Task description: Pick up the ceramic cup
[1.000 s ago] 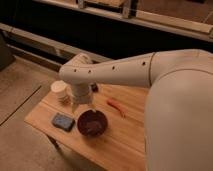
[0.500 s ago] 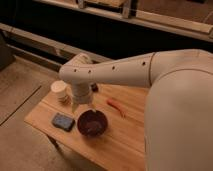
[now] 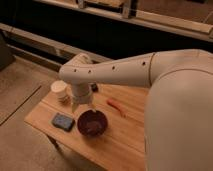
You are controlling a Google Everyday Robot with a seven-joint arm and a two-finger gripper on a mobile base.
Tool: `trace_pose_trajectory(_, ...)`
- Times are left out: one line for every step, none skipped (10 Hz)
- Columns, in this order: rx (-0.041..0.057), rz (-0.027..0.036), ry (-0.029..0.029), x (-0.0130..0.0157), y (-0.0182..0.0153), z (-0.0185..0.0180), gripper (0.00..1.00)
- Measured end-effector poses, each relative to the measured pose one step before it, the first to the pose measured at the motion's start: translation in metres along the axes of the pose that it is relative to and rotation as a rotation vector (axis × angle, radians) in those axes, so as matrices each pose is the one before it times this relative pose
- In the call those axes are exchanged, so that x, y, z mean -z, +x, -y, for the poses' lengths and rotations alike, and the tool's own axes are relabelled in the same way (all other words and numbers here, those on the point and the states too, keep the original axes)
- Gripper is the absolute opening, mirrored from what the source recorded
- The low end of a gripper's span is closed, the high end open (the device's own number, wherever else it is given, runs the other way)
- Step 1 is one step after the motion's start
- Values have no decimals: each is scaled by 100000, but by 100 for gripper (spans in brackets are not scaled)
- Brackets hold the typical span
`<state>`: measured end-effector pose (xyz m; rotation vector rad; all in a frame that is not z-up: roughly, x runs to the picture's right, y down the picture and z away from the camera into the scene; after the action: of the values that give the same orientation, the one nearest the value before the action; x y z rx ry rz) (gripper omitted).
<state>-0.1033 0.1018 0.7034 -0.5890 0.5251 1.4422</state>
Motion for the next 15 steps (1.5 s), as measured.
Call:
trace_pose_trajectory(-2,-4,-1,-3,-1,0,65)
trace_pose_trajectory(0,-5,5,0,3,1,65)
trace_pose_trajectory(1,9,-3,3,-2,0,65)
trace_pose_trajectory(-6,-6,4,-3,0,1,65)
trace_pose_trajectory(10,16,-5,8,0,-2,65)
trace_pose_trajectory(-6,25,-7,15,-2,0,65)
trace_pose_trajectory(0,1,4,-2,-1,2,65)
trace_pose_trajectory(2,12,-4,5,-2,-2,65)
trace_pose_trajectory(23,314,-163,48,-42,7,65)
trace_pose_trajectory(309,844,-216,100,-148,-54,65)
trace_pose_trajectory(-192,1772,198,241,-446,41,65)
trace_pose_trajectory(-1073,1592,383,212,-441,180,65)
trace_pose_trajectory(-1507,2541,328,173,-794,585,65)
trace_pose_trajectory(-802,1709,179,124,-525,444,65)
trace_pose_trajectory(-662,2244,-83,117,-708,577,65)
